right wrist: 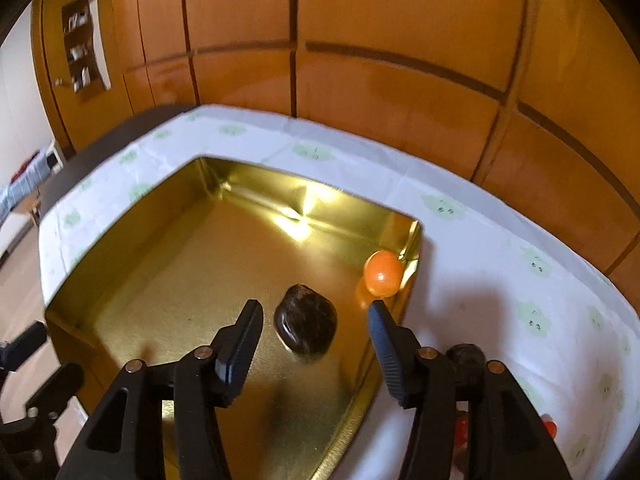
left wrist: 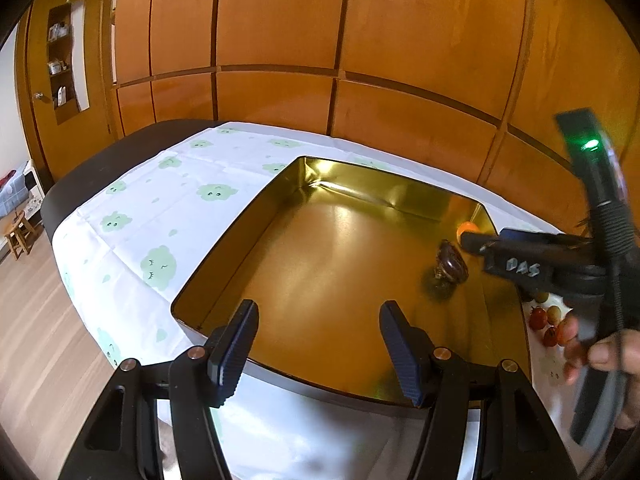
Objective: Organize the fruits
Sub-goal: 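Carry the dark mottled fruit into the gold tray and open the right tool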
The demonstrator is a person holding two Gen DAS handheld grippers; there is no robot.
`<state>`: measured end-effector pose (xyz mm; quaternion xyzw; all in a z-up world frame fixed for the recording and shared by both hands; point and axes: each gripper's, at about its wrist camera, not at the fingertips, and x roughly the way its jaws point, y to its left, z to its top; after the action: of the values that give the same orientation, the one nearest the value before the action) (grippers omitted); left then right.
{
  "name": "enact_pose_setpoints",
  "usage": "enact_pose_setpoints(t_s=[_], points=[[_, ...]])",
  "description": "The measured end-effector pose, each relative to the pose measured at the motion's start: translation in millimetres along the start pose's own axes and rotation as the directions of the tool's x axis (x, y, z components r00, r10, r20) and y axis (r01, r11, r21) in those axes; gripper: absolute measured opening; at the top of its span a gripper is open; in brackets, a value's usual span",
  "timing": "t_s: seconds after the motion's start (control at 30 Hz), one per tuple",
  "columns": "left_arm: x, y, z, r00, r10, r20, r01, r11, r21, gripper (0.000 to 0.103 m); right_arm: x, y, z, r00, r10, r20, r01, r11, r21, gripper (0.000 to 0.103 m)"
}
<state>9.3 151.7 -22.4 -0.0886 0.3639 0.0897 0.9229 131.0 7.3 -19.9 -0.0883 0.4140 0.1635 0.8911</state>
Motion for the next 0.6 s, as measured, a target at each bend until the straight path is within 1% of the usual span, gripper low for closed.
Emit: enact_pose_setpoints(t_s=[0.07,0.2,0.4,0.6], points=[[-1.8,-3.2,0.1,1.000,-0.004,0.006,0.004,1.000,0.014,0.064,-9.6,-9.5,-1.0,1.000,0.005,0.019,-0.005,1.000,0.023,0.055],[-4.4,-10.3,-0.6,1.000,-0.025,0.009,0.024,0.999,0.035,0.064,-34.2,-38.4,-11.0,0.999,-0.015,0.045,0.012,0.997,0.073,0.055],[-8.7,-27.9,-1.4,0.997,-0.078,0.003,0.077,0.994,0.083,0.064,-59.6,-88.5,-37.2,0.995,-0.096,0.036,0.091,0.990,0.109,0.055],[-15.4,-53.4,-1.2,0.990,-0.144,-0.001,0.142,0.978,0.151,0.065,-76.8,-141.4,-62.8,0.984,-0.179,0.004,0.176,0.972,0.158,0.055]])
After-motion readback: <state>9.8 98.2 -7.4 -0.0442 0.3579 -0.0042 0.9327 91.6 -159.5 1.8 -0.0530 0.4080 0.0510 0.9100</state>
